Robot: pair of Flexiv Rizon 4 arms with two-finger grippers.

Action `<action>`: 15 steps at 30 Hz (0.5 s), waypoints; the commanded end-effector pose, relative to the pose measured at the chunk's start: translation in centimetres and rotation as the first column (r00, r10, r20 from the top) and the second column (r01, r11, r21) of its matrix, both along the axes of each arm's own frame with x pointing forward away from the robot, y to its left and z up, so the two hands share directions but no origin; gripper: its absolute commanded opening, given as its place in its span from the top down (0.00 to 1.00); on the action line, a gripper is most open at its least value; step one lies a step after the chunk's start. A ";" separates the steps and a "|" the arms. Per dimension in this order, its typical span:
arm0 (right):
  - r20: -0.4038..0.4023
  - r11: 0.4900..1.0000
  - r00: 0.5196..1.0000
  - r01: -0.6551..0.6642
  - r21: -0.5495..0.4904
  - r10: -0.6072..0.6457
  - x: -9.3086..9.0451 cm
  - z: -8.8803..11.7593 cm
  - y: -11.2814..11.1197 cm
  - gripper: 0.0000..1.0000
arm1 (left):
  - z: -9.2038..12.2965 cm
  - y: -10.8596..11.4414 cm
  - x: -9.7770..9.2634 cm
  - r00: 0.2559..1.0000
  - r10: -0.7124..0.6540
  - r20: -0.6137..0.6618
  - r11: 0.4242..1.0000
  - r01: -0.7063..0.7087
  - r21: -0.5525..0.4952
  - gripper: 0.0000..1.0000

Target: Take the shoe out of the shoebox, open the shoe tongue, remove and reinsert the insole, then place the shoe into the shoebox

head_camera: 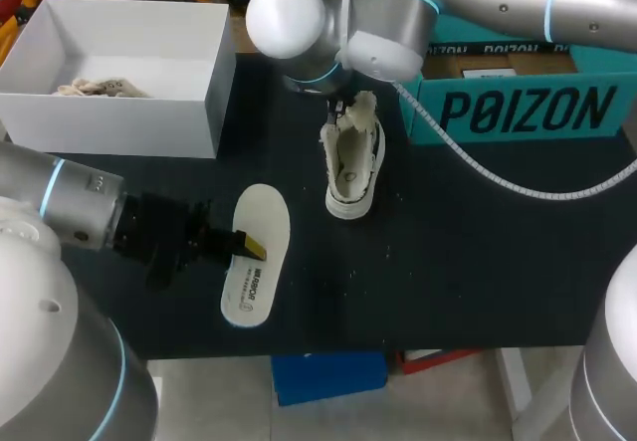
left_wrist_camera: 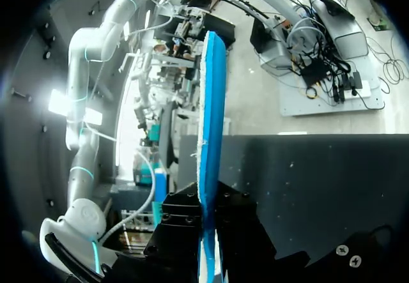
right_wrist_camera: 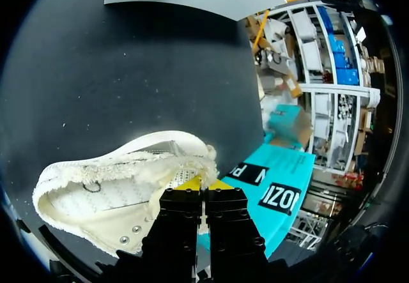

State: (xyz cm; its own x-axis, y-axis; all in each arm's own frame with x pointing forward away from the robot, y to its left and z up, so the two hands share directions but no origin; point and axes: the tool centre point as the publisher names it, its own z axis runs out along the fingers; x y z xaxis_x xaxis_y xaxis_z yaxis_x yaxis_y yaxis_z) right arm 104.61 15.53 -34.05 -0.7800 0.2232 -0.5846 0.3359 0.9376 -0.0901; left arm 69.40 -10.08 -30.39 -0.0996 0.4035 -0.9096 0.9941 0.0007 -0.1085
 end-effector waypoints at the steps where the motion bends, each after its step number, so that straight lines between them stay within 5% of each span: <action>1: -0.027 1.000 1.000 -0.007 0.018 0.007 0.8 -1.1 -0.1 1.00 | 0.1 -0.1 0.0 1.000 -0.001 0.000 1.000 0.001 0.005 1.00; 15: -0.097 0.998 0.995 0.007 0.064 0.000 0.2 -3.7 -0.3 1.00 | 0.1 -0.1 0.0 1.000 -0.001 0.000 1.000 0.001 0.005 1.00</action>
